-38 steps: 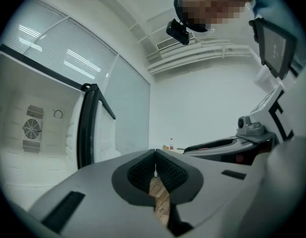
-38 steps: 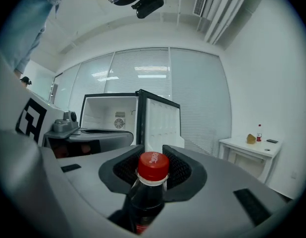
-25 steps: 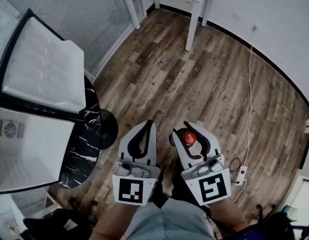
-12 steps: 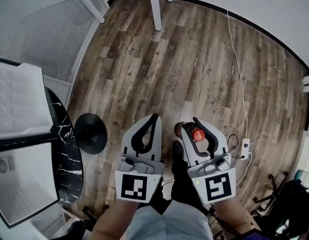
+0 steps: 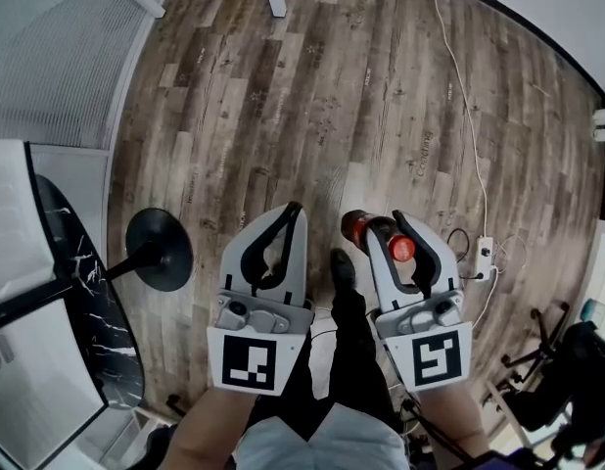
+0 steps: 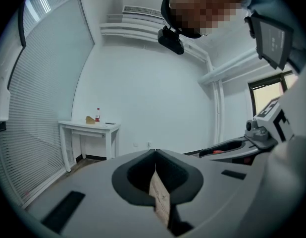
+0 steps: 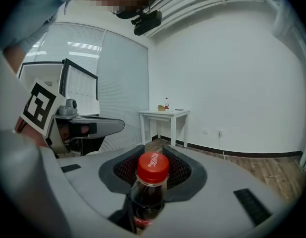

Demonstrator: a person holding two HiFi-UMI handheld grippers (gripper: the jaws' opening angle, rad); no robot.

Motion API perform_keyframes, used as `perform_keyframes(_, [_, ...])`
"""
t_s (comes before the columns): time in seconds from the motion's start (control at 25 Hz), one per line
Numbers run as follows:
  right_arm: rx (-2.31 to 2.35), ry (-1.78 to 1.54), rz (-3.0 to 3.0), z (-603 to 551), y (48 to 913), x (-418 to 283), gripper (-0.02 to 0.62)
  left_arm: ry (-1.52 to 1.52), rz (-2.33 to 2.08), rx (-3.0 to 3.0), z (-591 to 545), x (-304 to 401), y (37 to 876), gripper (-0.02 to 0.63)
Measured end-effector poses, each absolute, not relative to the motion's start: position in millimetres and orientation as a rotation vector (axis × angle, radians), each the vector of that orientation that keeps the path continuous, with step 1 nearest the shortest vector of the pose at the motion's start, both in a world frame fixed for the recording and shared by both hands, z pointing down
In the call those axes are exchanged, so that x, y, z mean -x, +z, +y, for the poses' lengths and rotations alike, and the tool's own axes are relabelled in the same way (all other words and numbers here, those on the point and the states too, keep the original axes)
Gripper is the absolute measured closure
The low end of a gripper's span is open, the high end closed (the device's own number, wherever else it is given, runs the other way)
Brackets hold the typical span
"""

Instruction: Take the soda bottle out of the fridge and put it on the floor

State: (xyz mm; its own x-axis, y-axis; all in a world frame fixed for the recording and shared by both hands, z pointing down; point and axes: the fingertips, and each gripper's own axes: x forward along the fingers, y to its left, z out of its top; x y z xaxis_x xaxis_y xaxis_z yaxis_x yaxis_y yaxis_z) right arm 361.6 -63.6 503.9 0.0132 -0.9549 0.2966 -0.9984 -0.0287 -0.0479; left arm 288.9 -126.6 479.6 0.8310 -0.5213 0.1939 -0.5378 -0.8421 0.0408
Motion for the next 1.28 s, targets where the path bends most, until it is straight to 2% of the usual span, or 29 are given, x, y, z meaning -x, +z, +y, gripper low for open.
perform_keyframes(0.48, [-2.110, 0.520, -1.968, -53, 658, -383, 0.468, 0.341, -0.791, -2.924, -137, -315, 604, 0.589])
perform_keyframes(1.28, [-2.123, 0.573, -1.878, -29, 865, -365, 0.468, 0.398, -0.777, -2.866, -138, -276, 809, 0.589])
